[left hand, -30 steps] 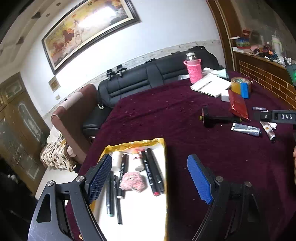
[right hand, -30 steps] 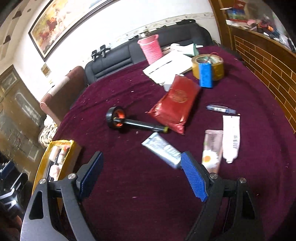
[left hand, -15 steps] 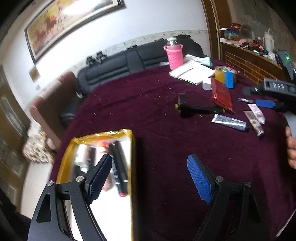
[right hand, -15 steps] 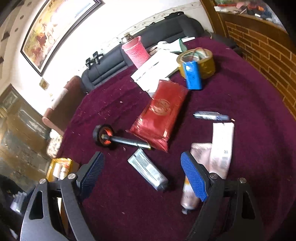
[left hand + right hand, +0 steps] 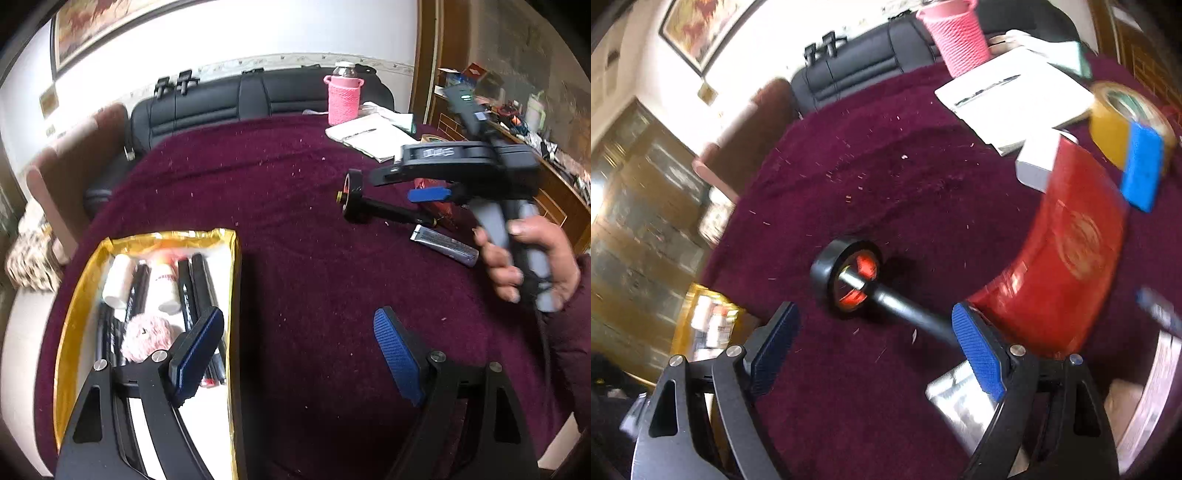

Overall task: Organize objects
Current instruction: 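Grasp the yellow-capped black marker with the right gripper, pulling it from the tape roll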

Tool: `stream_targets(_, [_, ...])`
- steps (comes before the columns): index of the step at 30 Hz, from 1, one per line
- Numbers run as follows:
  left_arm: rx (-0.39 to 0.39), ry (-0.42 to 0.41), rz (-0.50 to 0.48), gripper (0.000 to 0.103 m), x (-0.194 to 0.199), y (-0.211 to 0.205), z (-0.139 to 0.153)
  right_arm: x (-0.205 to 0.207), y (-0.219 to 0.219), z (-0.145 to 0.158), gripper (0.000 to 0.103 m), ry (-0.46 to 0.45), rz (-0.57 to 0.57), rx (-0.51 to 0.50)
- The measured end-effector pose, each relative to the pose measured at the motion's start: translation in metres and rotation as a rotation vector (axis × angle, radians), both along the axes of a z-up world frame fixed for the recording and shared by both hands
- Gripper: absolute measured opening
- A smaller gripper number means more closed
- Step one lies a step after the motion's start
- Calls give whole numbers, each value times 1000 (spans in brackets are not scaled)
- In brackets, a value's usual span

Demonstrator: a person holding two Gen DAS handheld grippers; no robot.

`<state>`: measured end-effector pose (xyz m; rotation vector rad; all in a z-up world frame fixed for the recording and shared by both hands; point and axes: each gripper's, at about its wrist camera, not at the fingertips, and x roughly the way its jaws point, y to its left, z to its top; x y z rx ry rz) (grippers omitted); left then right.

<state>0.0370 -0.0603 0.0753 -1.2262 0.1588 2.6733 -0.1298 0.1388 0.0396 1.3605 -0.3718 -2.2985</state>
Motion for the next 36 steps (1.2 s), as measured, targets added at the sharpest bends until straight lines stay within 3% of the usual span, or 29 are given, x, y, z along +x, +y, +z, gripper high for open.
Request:
stream_targets(3, [13,-9,18,79,0,-9,-3,-7,-13,-14,82,-41,33,76])
stream_targets(5, [24,-8,31,79,-1,-15,-4,-2,-19,-23,69,-69,55,112])
stream_targets(7, [47,-16,40,79,-2,-19,-5,7,-23,-24,35,-48,67,170])
stream_targets(10, [80,-37,34,79,-2,-20,-8,15,-20,-26,19,-96,99,126])
stream_targets(13, [79,-35,21,79,-1,-18,-7,29,-25,-25,14,-90,113,161])
stream_targets(24, [72,-4,16,79,13,-18,6,121,-7,-23,13,-115,172,138])
stream_targets(29, [87,-19,-2,79,15,-11,5,166,4,-20,14,-62,185,207])
stream_targets(32, [85,-25,-22,79,12,-3,9,170,-1,-19,13,-25,179,256])
stream_targets(36, [4,50,-47,79,0,11,26,161,-17,-19,14,38,158,310])
